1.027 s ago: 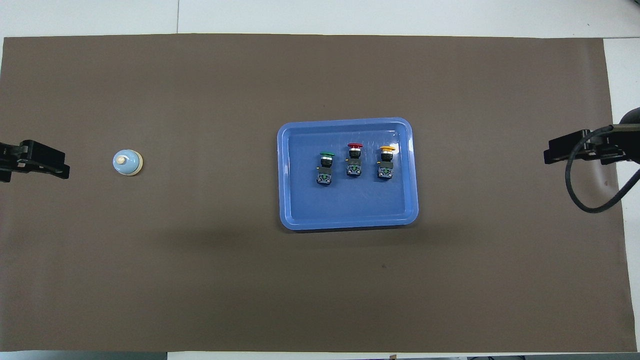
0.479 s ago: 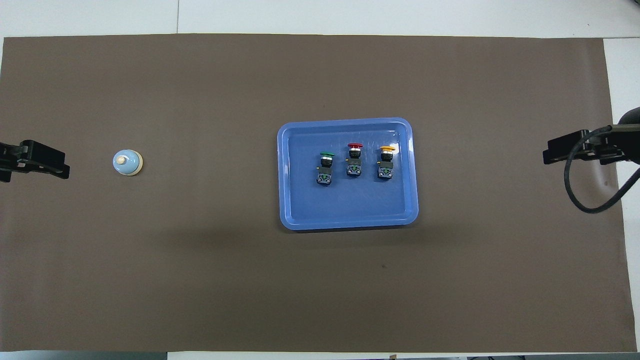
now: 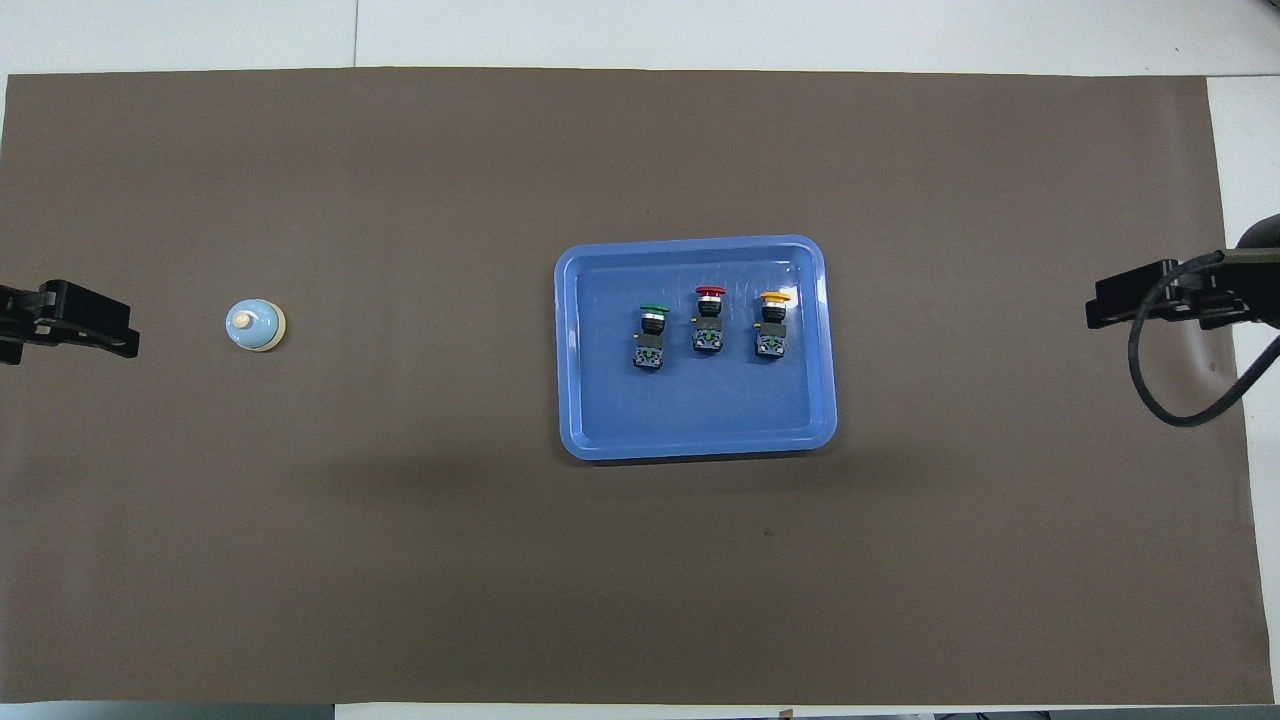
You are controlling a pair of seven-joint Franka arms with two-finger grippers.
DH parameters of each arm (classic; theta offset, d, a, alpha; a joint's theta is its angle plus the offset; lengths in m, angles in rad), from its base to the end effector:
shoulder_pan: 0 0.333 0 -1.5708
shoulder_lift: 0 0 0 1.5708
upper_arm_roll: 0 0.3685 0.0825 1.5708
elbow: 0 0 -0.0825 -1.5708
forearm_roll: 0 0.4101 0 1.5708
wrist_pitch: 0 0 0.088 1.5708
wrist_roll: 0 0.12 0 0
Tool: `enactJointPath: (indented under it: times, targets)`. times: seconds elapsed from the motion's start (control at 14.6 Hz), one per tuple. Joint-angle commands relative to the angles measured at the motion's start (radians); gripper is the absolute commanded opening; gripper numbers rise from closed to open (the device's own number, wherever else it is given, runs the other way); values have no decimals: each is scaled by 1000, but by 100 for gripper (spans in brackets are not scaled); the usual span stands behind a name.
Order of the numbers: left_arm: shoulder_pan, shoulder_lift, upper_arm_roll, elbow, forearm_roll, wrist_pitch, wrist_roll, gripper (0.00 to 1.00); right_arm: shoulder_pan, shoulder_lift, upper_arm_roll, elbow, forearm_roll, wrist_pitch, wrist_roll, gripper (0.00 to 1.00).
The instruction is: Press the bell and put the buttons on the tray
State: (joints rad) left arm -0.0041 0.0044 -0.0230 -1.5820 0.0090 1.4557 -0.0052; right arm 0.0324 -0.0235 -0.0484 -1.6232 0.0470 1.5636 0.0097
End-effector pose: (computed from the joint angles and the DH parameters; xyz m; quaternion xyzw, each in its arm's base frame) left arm 0.5669 -0.0142 0.6468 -0.9978 0.0107 0.0652 0.0055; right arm 0.5698 -0.0038 0.6510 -0.9995 0.0131 0.0180 0.0241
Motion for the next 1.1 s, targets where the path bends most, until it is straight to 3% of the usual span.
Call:
enactJointPath:
  times: [0.0, 0.55, 0.62, 0.68, 0.75, 0.89, 1.03]
  targets:
    - [4, -27, 2, -35, -15, 22, -10, 100, -12, 1, 10, 2, -4, -14, -11, 100]
    - [0, -26, 2, -38, -9, 50, -42, 100, -12, 1, 10, 2, -4, -14, -11, 100]
    - [3, -32, 0, -61, -9, 105, -73, 80, -12, 1, 10, 2, -6, -14, -11, 100]
    - [6, -47, 2, -96, -9, 148, -81, 19, -12, 1, 10, 2, -4, -14, -11, 100]
    - [6, -67, 2, -152, -9, 194, -75, 0, -12, 2, 10, 2, -4, -14, -11, 100]
    - [27, -70, 2, -273, -9, 347, -75, 0, -12, 2, 10, 2, -4, -14, -11, 100]
    - [42, -49, 2, -328, -9, 458, -71, 0, -12, 1, 10, 2, -4, -14, -11, 100]
